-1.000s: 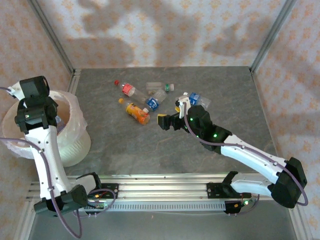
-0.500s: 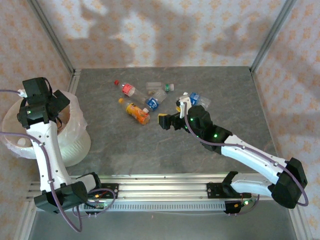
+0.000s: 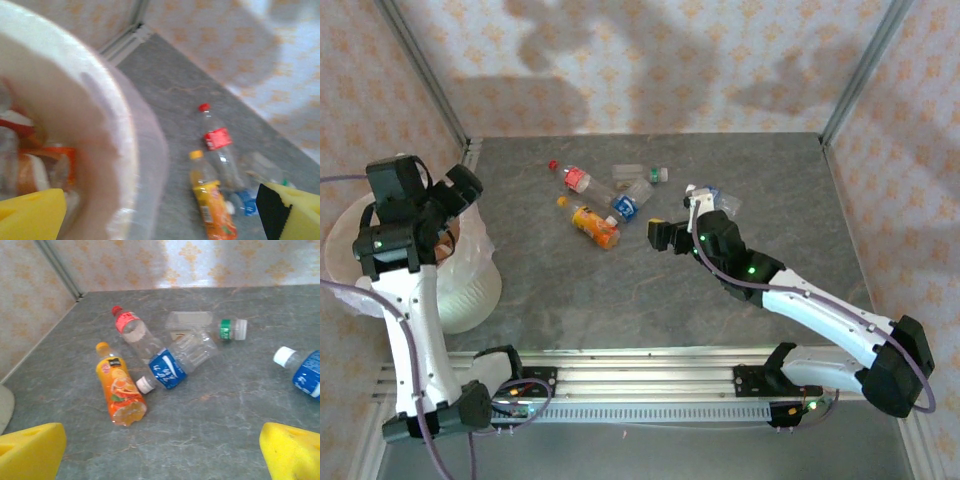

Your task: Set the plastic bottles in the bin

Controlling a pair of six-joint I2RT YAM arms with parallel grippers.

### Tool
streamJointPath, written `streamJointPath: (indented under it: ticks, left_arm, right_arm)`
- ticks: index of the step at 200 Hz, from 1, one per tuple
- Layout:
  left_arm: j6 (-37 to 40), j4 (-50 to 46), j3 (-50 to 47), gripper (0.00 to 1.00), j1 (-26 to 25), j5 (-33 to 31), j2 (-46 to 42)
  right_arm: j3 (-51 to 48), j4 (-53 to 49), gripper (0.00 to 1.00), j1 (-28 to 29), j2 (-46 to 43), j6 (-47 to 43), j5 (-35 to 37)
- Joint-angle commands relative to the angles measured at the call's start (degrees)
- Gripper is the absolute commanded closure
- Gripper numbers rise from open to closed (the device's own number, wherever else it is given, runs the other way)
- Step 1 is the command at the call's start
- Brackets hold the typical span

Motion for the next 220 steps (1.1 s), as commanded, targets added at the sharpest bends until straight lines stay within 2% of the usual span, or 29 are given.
streamJointPath:
  ticks: [1,24,52,81,100,113,127,155,176,200,220]
  left_arm:
    - [-4.06,3.97,2.05,0.01,-6.31,0.18,0.33]
    - [-6.38,6.05,3.3,0.01,-15.02,-2.23,2.29]
    - [-8.49,9.34,3.2,0.01,-22.52,-1.02,5.27]
    - [-9.68,13.23,2.42,0.01,-29.04,2.09,8.47]
    - [-10.44,16.81,1.13,0.01,-33.71,4.37,10.68]
    - [-10.35,17.56,0.96,0.01,-36.33,4.56,12.41]
    - [-10.23,16.72,1.24,0.01,-37.75,3.17,14.14]
    - [-10.91,16.42,0.31,0.0,-38.32,1.42,15.2]
    - [-10.65,15.91,-0.48,0.0,-38.32,0.96,14.49]
    - [-9.88,14.06,-2.2,0.0,-38.32,-1.9,12.34]
    - [-9.64,13.14,-4.0,0.0,-38.33,-4.53,10.41]
  right_arm:
    - [2.27,-2.92,0.01,-2.28,0.18,0.82,3.22]
    - [2.46,-4.04,0.01,-5.75,0.28,-0.56,2.52]
    - [3.48,-6.84,0.01,-10.69,1.52,-4.79,0.72]
    - [6.01,-10.93,0.01,-20.85,5.38,-9.71,-9.18]
    - [8.0,-11.86,0.01,-27.3,9.35,-12.77,-9.35]
    - [10.43,-12.55,0.01,-31.56,12.99,-16.26,-14.76]
    - [16.72,-18.1,0.01,-34.49,19.17,-22.28,-22.72]
    - [28.22,-25.71,0.02,-35.6,31.93,-36.09,-26.93]
    - [39.36,-33.81,0.03,-38.53,41.98,-42.45,-32.57]
    - [51.11,-44.92,0.05,-40.33,51.44,-49.01,-31.28]
    - [52.68,-48.36,0.06,-40.51,54.44,-55.69,-30.45]
